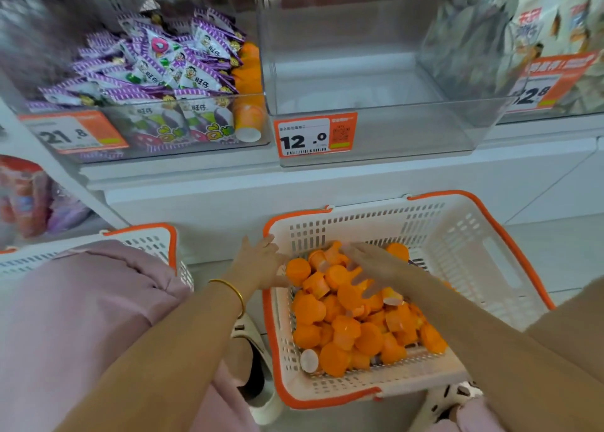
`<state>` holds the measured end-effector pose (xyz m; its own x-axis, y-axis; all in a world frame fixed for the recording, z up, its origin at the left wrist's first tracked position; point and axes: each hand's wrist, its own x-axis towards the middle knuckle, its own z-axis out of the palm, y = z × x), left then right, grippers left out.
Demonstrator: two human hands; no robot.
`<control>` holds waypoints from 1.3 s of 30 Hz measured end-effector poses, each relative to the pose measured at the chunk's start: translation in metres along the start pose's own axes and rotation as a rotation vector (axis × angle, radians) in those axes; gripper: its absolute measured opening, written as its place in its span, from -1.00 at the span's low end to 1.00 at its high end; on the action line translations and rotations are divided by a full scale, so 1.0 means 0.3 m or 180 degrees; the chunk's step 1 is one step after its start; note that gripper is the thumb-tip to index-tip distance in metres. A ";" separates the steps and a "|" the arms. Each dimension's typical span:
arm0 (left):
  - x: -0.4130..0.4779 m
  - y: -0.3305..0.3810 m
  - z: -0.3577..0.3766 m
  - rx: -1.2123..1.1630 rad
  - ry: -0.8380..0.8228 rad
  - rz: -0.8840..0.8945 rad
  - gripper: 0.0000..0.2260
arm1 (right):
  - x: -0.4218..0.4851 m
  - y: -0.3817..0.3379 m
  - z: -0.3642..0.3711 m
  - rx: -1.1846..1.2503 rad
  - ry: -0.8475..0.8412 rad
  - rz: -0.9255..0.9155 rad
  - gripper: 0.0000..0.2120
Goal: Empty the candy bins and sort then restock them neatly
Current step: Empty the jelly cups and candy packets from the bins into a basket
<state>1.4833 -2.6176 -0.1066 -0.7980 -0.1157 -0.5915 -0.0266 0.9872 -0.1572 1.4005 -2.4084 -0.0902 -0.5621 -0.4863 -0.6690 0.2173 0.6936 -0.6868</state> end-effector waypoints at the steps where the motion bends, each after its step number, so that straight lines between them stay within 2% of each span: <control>1: -0.019 -0.014 -0.045 -0.0289 -0.0088 0.0064 -0.43 | -0.022 -0.036 0.000 -0.0125 0.0041 -0.0142 -0.48; 2: -0.042 -0.028 -0.104 -0.0576 -0.0090 0.0143 -0.46 | -0.044 -0.080 -0.001 -0.0230 0.0110 -0.0371 -0.51; 4: -0.104 -0.062 -0.244 -0.0915 0.0230 0.0290 -0.53 | -0.090 -0.185 -0.005 -0.0456 0.0486 -0.1064 -0.60; 7: -0.230 -0.127 -0.424 -0.1326 0.1080 0.0333 -0.64 | -0.186 -0.356 -0.022 -0.0574 0.1299 -0.2162 -0.77; 10: -0.340 -0.183 -0.521 -0.1873 0.2099 0.0328 -0.76 | -0.247 -0.494 -0.059 -0.1087 0.2292 -0.2989 -0.82; 13: -0.357 -0.229 -0.559 -0.2127 0.3218 0.0183 -0.80 | -0.232 -0.576 -0.102 -0.1911 0.3391 -0.3300 -0.79; 15: -0.326 -0.252 -0.574 -0.2065 0.3661 0.0050 -0.70 | -0.186 -0.597 -0.132 -0.2380 0.3834 -0.3282 -0.69; 18: -0.264 -0.269 -0.591 -0.1928 0.3764 -0.0195 -0.48 | -0.088 -0.588 -0.175 -0.2671 0.4009 -0.2894 -0.52; 20: -0.220 -0.268 -0.589 -0.1889 0.3666 -0.0228 -0.39 | -0.026 -0.569 -0.197 -0.2700 0.4180 -0.2919 -0.48; 24: -0.158 -0.268 -0.586 -0.1857 0.3434 -0.0187 -0.36 | 0.042 -0.562 -0.219 -0.2841 0.4878 -0.3212 -0.50; 29: -0.139 -0.287 -0.604 -0.2056 0.3586 -0.0197 -0.32 | 0.064 -0.611 -0.255 -0.2833 0.5368 -0.3399 -0.52; 34: -0.144 -0.279 -0.620 -0.1982 0.3604 -0.0380 -0.34 | 0.099 -0.702 -0.308 -0.2927 0.5327 -0.3357 -0.53; 39: -0.149 -0.288 -0.617 -0.2069 0.3555 -0.0498 -0.53 | 0.149 -0.690 -0.322 -0.3035 0.5050 -0.3255 -0.51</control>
<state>1.4100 -2.6773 0.0797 -0.8182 -0.3910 0.4215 -0.1983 0.8801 0.4314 1.2534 -2.5225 0.0495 -0.3323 -0.3761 0.8650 -0.6182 0.7794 0.1014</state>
